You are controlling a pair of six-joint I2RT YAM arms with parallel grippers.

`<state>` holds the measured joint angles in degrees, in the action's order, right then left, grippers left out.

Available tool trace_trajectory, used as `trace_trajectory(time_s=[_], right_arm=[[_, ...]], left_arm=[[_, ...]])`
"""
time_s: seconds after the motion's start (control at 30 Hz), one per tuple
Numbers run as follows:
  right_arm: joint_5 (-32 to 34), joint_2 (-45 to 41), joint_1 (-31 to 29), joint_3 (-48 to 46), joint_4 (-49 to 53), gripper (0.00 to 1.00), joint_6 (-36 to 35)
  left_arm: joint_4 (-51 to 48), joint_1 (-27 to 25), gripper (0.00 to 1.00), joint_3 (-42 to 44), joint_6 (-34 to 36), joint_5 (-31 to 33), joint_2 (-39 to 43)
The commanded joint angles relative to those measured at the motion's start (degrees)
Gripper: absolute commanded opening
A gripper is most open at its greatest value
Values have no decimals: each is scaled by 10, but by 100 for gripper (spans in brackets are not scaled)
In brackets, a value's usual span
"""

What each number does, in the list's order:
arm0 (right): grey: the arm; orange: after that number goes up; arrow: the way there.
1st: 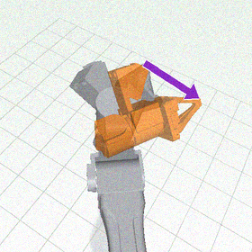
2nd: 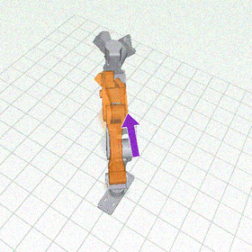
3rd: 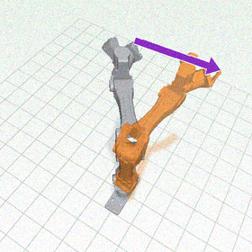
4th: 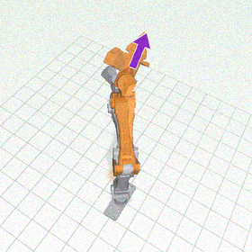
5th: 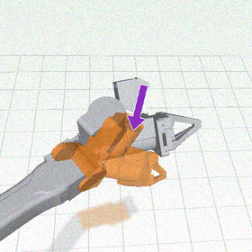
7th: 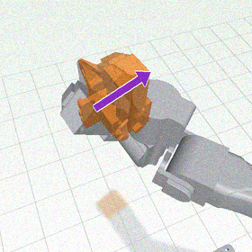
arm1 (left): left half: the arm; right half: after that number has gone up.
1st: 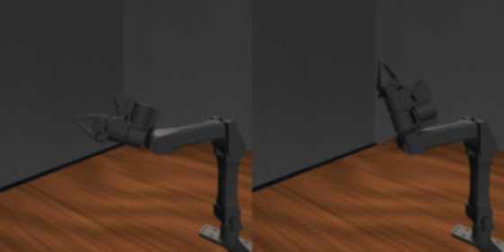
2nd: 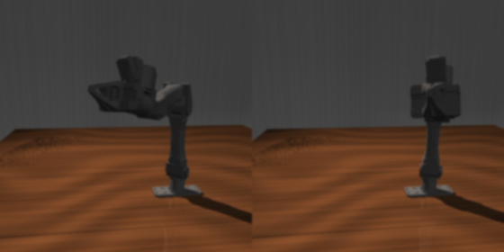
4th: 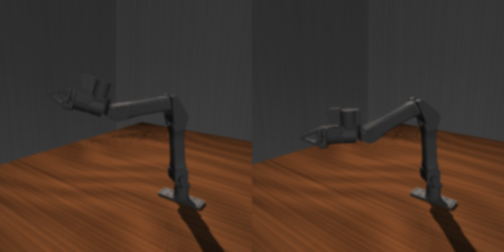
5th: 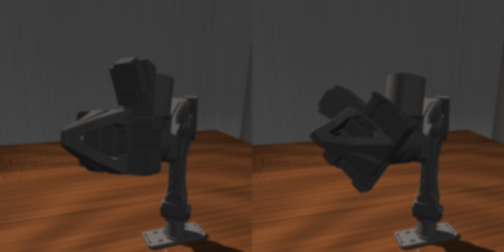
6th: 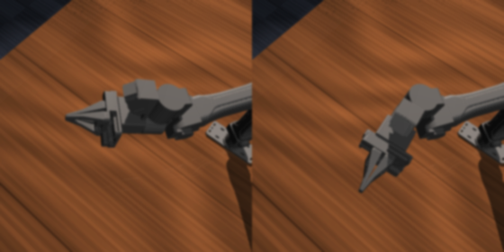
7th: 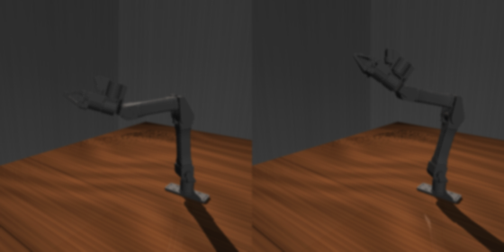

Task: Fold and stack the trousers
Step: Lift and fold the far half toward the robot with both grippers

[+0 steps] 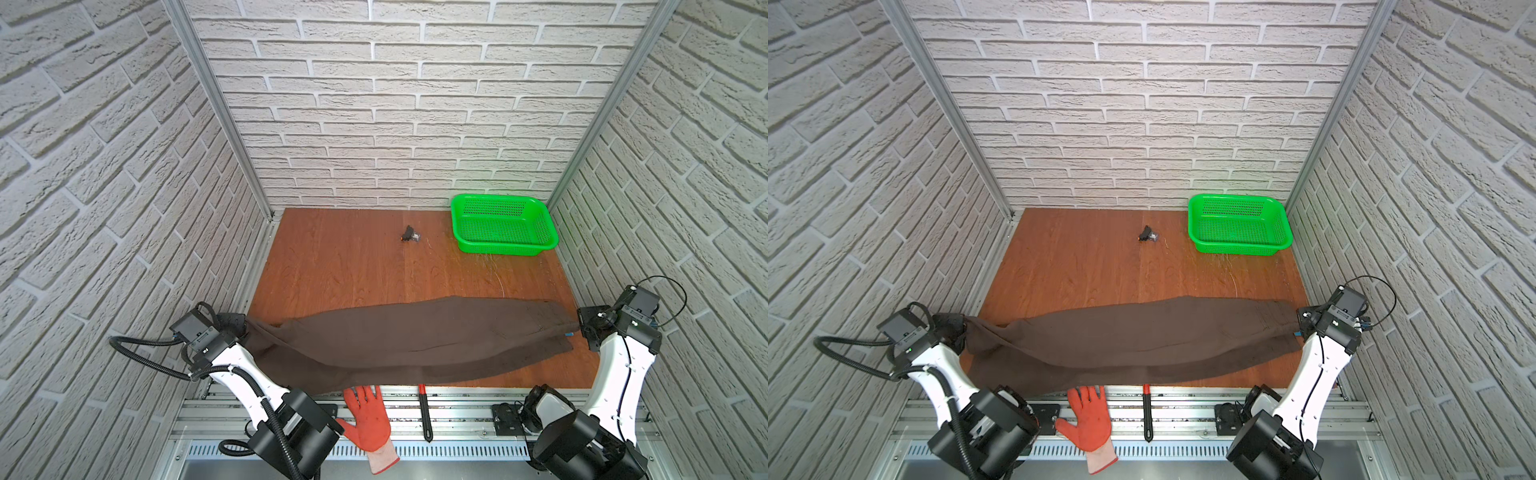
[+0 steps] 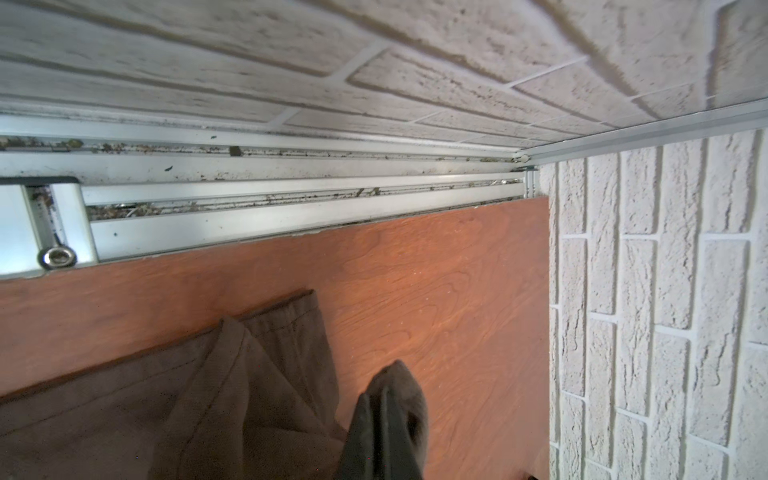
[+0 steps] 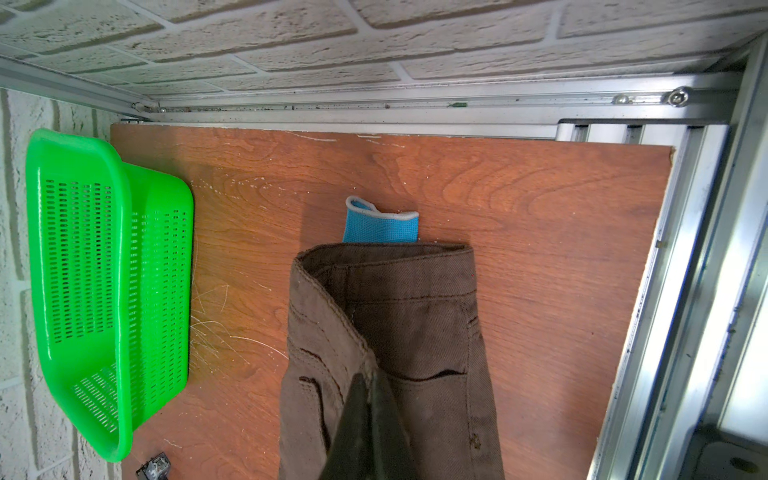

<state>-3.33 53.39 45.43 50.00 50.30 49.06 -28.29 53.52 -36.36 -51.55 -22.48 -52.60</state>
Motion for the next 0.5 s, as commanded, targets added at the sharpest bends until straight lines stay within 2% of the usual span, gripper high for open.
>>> trace_trajectory(time_s=[0.0, 0.17, 0.47], right_arm=[[39, 3, 4, 3, -1, 5, -1], [65, 6, 4, 21, 15, 5, -3], [84, 43, 12, 133, 69, 5, -13]], left_arm=[[-30, 17, 0, -8, 8, 9, 1], [-73, 92, 0, -14, 8, 9, 7], [-100, 128, 0, -52, -7, 7, -15]])
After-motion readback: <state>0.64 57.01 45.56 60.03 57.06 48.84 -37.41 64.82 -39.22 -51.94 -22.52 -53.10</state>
